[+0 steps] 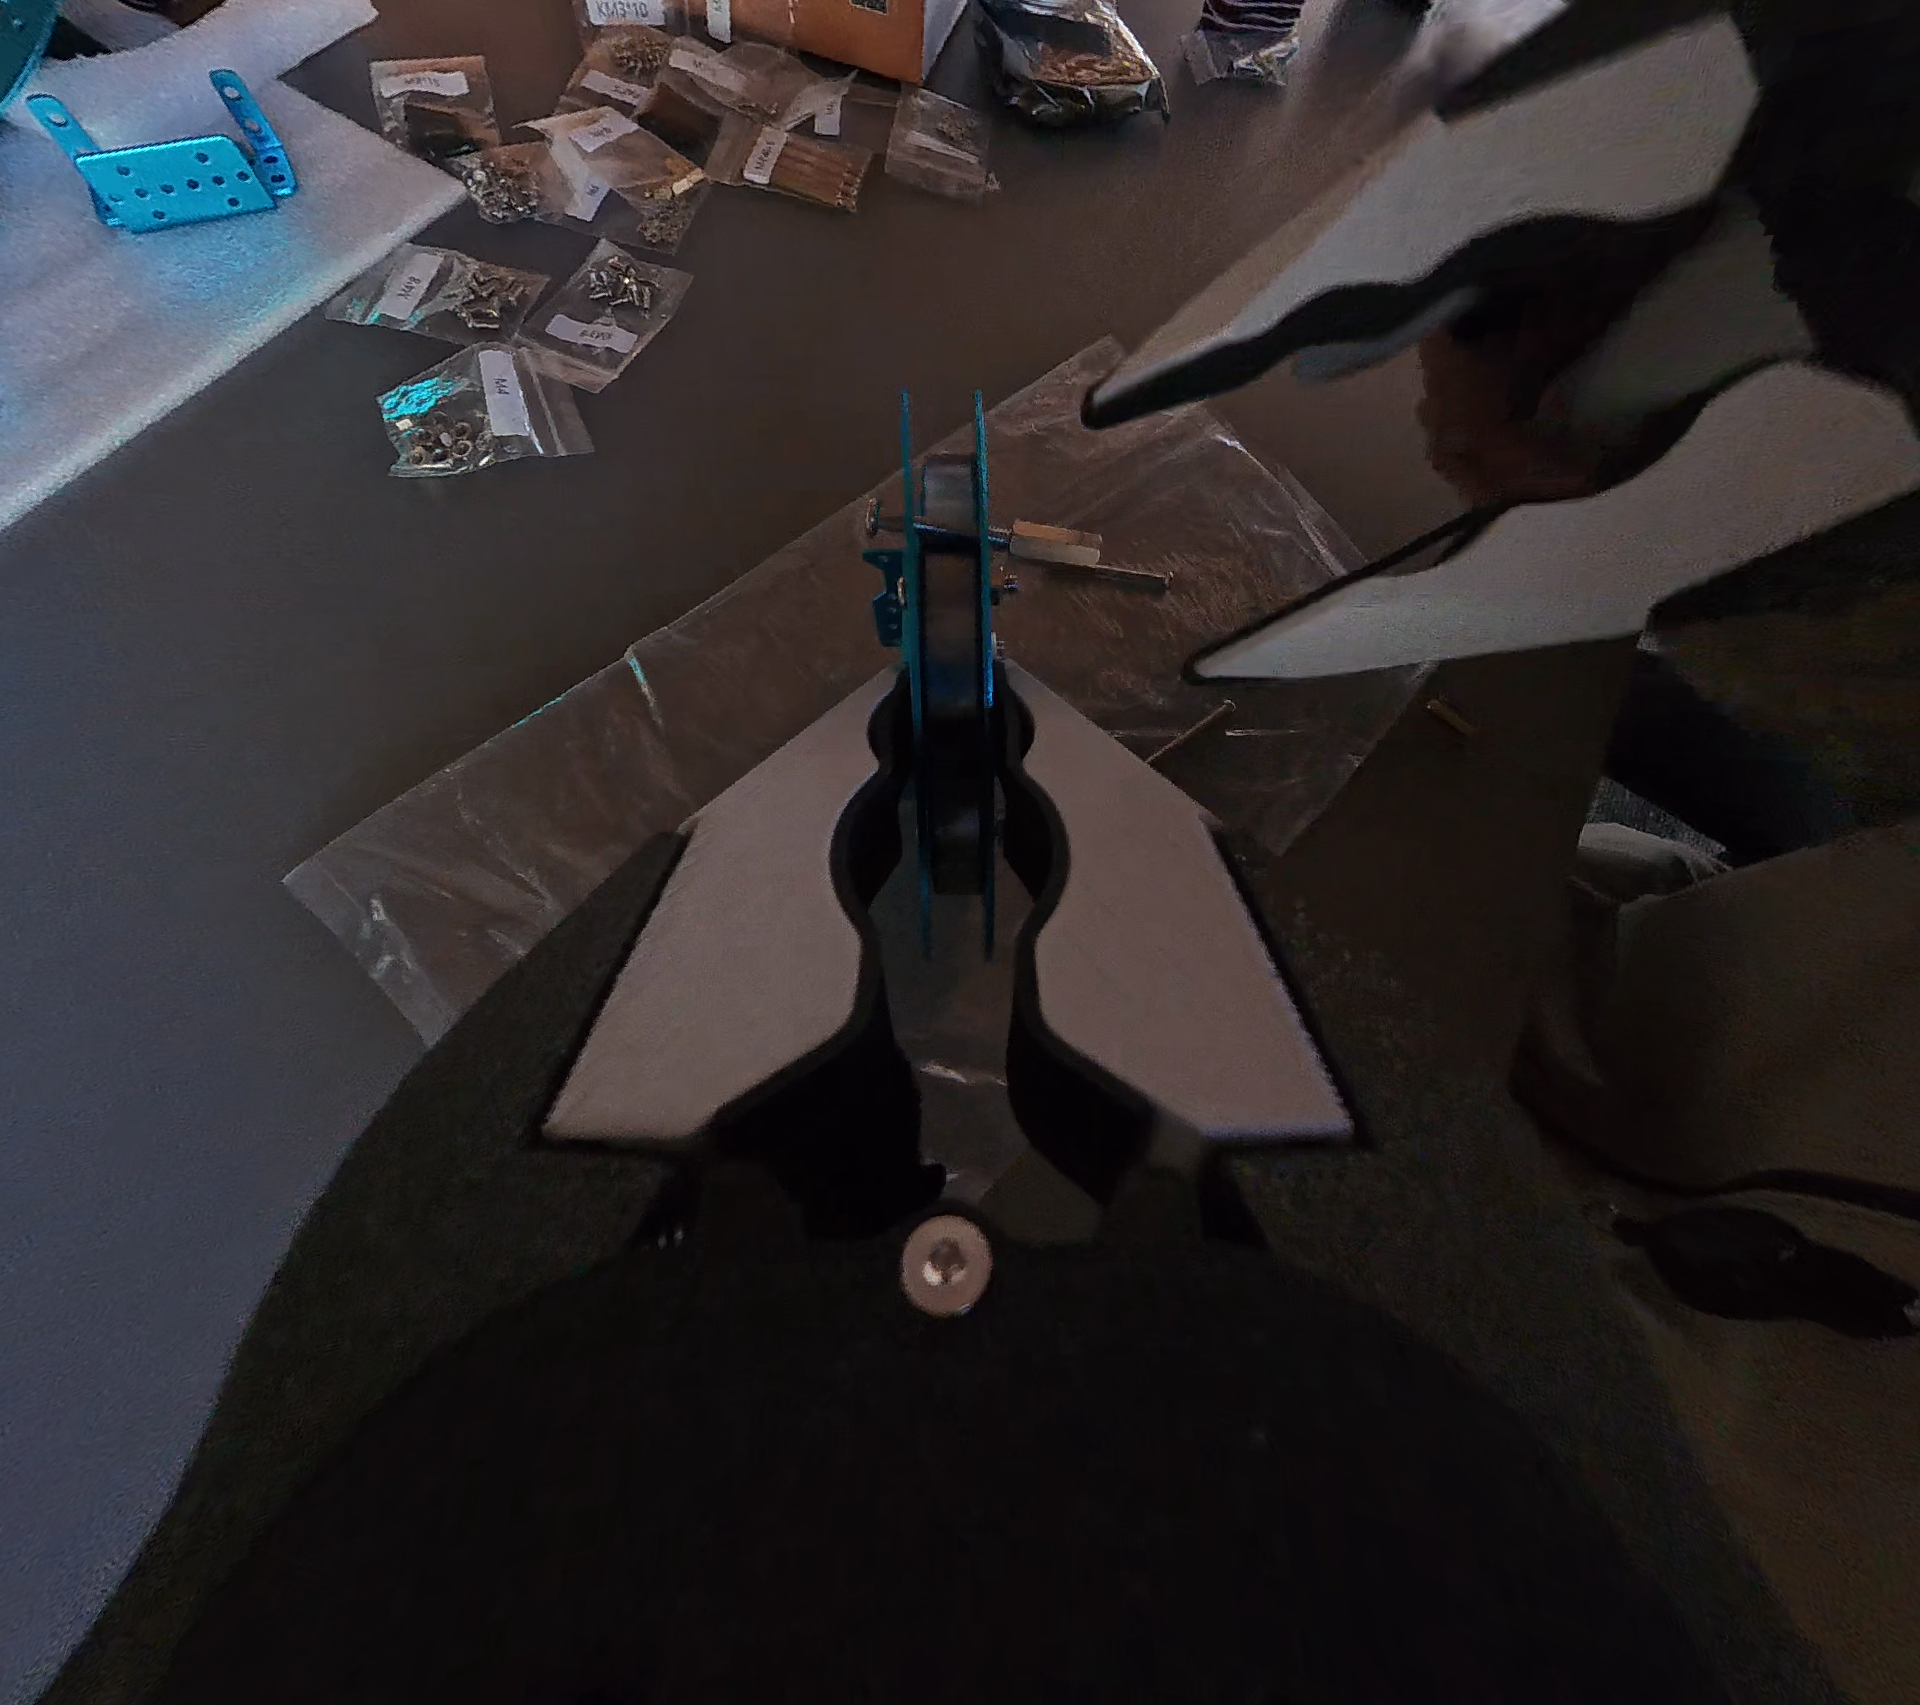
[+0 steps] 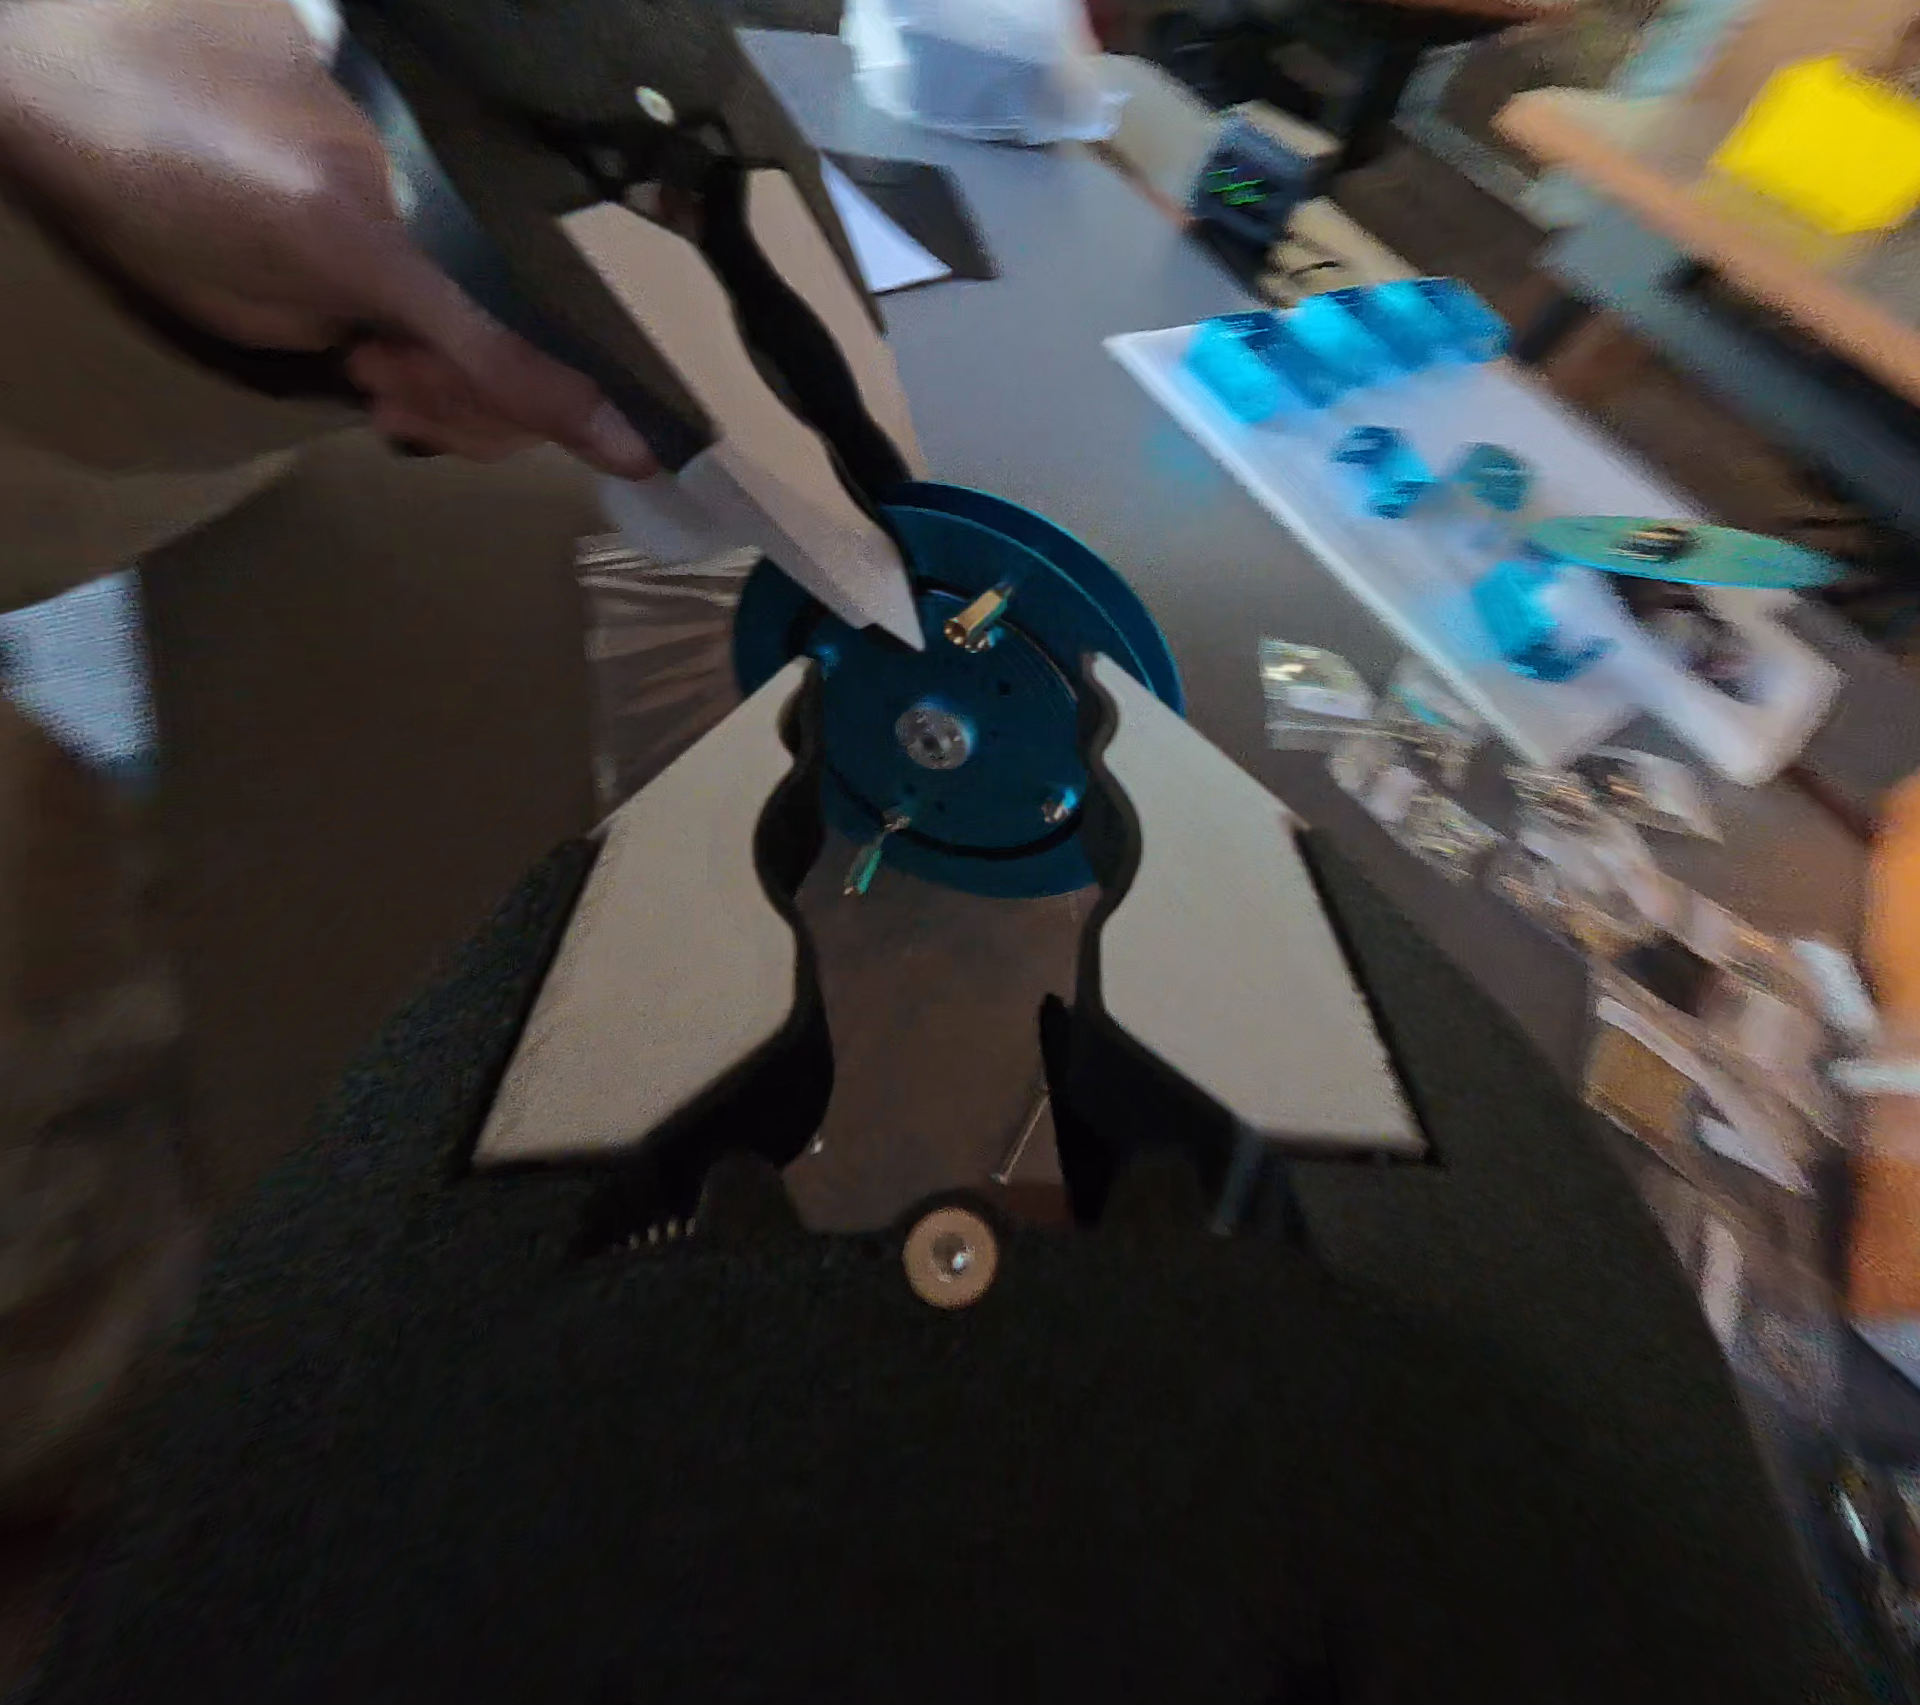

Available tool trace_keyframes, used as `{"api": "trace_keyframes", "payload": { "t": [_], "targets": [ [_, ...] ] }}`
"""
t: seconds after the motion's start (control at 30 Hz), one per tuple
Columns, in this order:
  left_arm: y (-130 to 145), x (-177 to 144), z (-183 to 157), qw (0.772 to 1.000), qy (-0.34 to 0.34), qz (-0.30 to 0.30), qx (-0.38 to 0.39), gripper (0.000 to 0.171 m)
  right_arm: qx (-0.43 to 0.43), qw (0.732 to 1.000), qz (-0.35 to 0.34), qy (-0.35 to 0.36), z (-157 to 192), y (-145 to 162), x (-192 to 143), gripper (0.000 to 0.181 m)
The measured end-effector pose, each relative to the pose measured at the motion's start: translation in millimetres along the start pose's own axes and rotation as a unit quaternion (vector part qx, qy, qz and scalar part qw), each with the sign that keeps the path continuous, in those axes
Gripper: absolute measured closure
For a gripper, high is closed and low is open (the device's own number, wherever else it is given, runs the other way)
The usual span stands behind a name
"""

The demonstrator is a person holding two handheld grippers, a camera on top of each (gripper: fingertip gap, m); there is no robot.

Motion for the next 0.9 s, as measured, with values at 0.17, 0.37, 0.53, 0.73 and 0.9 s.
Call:
{"api": "trace_keyframes", "payload": {
  "t": [0.17,0.37,0.53,0.73,0.9],
  "targets": [
    [0.9,0.9,-3.1,1.000,-0.009,-0.006,-0.002,0.161,0.027,0.994,-0.031,0.099,24.1,-0.1,9.7,0.151],
    [2.5,0.8,-6.1,1.000,-0.014,-0.009,0.000,0.161,0.027,0.994,-0.008,0.106,22.3,2.6,17.1,0.166],
    [4.9,-0.4,-7.7,1.000,-0.019,-0.019,-0.014,0.161,0.048,0.995,-0.006,0.093,14.4,6.5,14.7,0.177],
    [5.6,2.1,-15.2,0.998,-0.056,-0.027,-0.017,0.161,0.052,0.995,-0.012,0.087,12.5,8.4,15.0,0.177],
    [6.4,3.0,-18.1,0.997,-0.065,-0.033,-0.024,0.161,0.050,0.995,-0.013,0.087,13.3,5.3,15.9,0.176]
  ]
}}
Point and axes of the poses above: each gripper's, where its closed fingertips meet, x out along the fingers, y out of its underside, z = x × y across the jaws, the point moved 10 cm from there along -x, back along the fingers, and after that the axes turned 9 degrees about y, right-handed, at the moved point
